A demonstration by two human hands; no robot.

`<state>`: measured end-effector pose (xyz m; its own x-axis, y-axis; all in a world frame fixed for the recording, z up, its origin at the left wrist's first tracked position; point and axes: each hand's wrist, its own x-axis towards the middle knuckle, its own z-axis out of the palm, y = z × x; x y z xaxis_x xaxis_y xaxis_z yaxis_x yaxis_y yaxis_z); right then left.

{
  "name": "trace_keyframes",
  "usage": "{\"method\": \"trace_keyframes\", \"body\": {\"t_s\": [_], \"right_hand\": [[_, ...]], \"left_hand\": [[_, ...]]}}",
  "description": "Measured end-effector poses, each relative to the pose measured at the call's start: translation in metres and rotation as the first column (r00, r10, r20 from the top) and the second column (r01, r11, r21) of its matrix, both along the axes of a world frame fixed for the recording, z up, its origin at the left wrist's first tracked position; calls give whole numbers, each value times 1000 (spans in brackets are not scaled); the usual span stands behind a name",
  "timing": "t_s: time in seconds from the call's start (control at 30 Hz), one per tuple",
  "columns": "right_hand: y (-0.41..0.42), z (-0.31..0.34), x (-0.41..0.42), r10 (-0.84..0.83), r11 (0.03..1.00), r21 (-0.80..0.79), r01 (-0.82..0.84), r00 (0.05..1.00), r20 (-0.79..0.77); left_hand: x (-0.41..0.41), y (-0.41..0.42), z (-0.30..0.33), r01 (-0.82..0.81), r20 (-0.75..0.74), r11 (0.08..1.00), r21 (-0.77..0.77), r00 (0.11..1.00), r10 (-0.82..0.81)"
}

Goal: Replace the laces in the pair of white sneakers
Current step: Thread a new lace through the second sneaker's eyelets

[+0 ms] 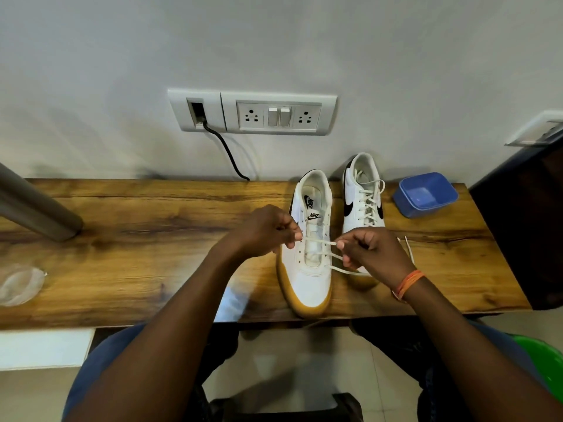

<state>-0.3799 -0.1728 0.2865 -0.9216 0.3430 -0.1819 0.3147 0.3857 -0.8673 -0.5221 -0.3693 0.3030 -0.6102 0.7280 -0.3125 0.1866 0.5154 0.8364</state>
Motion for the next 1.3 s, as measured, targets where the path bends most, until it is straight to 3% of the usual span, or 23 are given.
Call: {"method": "trace_keyframes", "body": {"t_s": [0.1,0.17,0.23,0.33,0.47,0.6,0.7,0.77,0.83,0.93,1.1,1.3], "right_hand": [[-9,-7,0,53,966,255,-43,998,-30],[-21,-7,-4,108,957,280,-73,988,-112],[-32,-8,-6,111,992,82,-98,981,-159],[-40,-12,-9,-39,971,-240,6,991,-131],[-47,-14,-11,-105,910,-409,68,992,-68],[-50,-13,-12,-142,902,-419,107,988,-55],[-47,-23,-8,-191,952,-253,173,980,-47],[-45,-34,-6,-145,983,91,159,979,-143],[-48,-45,-5,-20,915,390,99,979,-202],[-58,-54,-4,5,797,595,103,984,-177],[-58,-60,-2,-60,692,712,121,992,-111],[-60,-66,-9,-116,816,562,137,991,-74]], "left_hand": [[6,6,0,27,-8,999,-24,1000,-27],[12,10,0,94,32,995,-24,995,-93],[16,10,-2,112,121,994,9,986,-112],[21,11,-5,39,226,998,58,973,-51],[21,13,-1,-98,312,990,96,948,64],[19,8,3,-195,336,980,32,926,174],[14,-3,-9,-272,202,960,-71,938,281],[14,-8,-21,-324,45,938,-124,942,331],[19,-8,-32,-343,4,926,-161,938,348],[35,4,-46,-302,22,937,-173,950,310],[47,18,-65,-317,-45,929,-191,948,314],[48,18,-71,-393,-39,899,-192,919,393]]}}
